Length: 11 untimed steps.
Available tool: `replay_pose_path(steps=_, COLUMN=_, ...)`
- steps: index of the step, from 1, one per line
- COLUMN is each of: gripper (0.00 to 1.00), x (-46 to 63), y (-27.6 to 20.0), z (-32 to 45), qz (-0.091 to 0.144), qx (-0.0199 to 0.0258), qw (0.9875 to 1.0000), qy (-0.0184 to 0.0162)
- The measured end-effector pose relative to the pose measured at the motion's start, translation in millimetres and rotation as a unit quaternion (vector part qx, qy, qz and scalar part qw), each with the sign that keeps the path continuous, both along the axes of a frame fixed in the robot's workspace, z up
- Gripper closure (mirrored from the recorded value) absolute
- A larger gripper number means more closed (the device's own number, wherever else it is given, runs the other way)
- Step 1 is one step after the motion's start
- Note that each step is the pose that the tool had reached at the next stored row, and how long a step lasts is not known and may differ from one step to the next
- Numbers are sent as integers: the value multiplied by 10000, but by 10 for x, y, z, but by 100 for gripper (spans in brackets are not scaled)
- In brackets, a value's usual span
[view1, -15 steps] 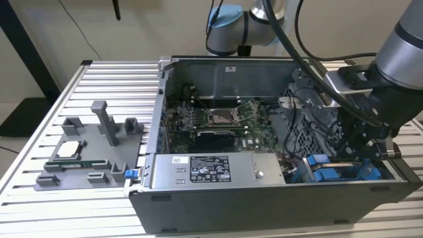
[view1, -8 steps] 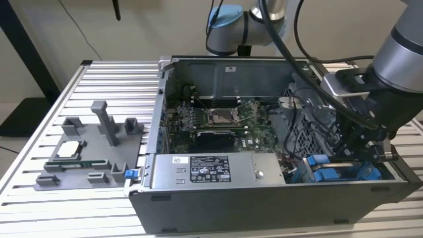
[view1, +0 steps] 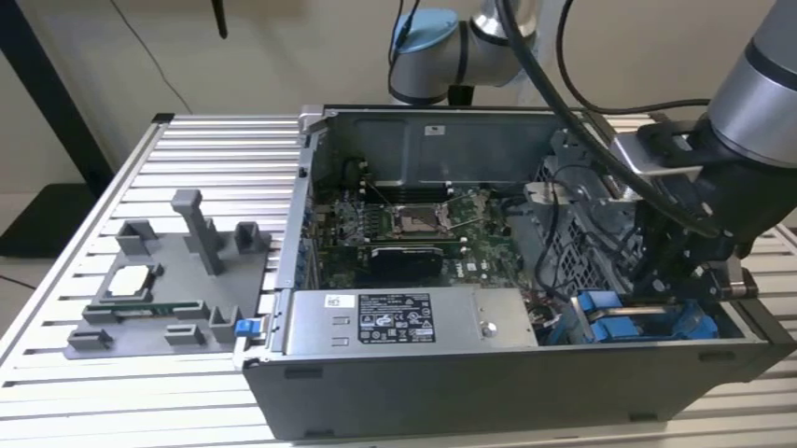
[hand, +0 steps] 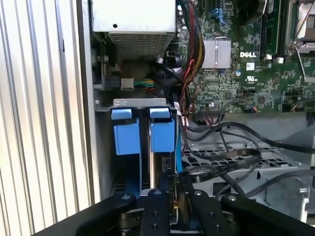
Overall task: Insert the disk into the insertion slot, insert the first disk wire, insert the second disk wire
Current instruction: 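Insert the second disk wire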
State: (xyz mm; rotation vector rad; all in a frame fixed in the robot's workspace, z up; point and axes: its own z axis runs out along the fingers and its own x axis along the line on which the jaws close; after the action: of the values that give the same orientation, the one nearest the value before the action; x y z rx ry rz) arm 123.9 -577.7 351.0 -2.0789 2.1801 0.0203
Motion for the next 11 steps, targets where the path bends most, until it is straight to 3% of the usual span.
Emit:
replay_pose_path(steps=6, gripper=0, x=0, y=0, z=186, qz=0, qx=-4, qw=10000, qy=15)
replay_pose_path(steps=11, gripper=0, x=0, y=0, z=192, qz=0, qx=-2, qw=10000, qy=18)
